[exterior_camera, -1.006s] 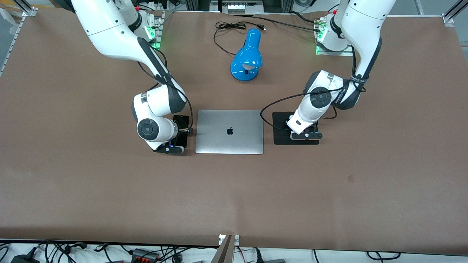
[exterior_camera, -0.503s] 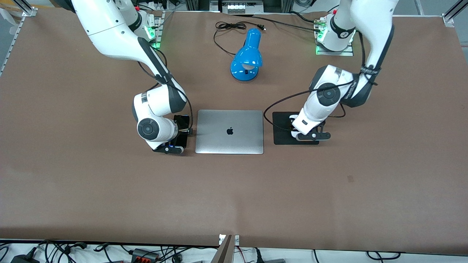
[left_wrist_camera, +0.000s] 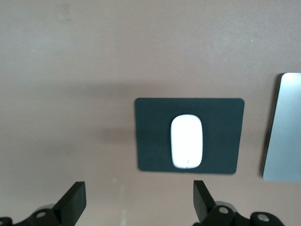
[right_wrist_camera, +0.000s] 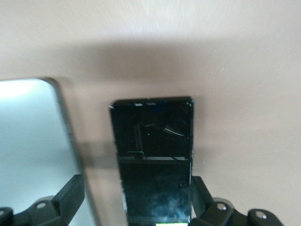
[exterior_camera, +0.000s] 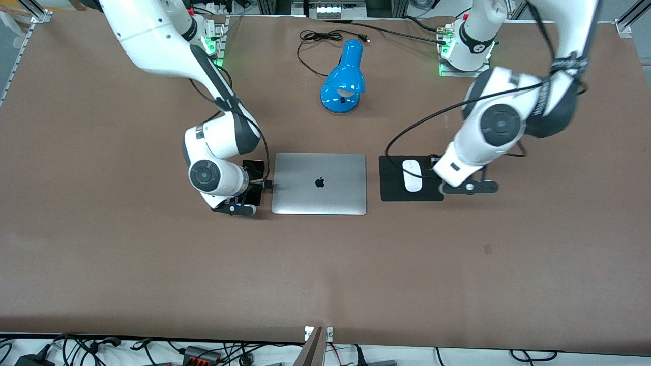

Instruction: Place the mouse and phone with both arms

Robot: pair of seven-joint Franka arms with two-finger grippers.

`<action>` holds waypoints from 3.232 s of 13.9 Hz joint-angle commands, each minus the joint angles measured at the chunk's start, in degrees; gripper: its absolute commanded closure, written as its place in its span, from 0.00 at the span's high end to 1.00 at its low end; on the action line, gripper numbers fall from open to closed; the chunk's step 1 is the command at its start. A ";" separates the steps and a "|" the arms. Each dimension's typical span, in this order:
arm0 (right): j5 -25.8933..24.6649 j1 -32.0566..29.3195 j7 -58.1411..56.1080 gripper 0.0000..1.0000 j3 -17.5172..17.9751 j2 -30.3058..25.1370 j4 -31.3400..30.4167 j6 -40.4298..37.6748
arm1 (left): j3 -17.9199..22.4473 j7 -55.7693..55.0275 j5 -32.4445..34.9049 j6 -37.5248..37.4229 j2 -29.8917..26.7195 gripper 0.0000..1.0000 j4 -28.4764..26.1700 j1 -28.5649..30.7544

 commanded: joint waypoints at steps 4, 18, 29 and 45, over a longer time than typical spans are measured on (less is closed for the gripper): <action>-2.46 -4.52 -0.05 1.00 -0.50 -5.06 14.22 -14.35 | -0.59 13.02 0.42 -16.77 -1.76 1.00 16.13 7.52; -5.29 -23.77 -24.99 1.00 -5.16 -14.91 27.67 -32.90 | -0.24 14.81 2.96 -15.99 0.96 1.00 25.20 11.67; -8.98 -21.49 -27.64 1.00 -5.60 -34.22 0.58 -19.13 | -1.90 19.82 -3.45 -9.31 -15.82 1.00 5.16 17.12; -8.01 -21.58 -26.68 1.00 -5.43 -36.54 -1.32 -20.51 | -4.02 18.14 -3.28 -11.16 -16.53 1.00 5.78 17.74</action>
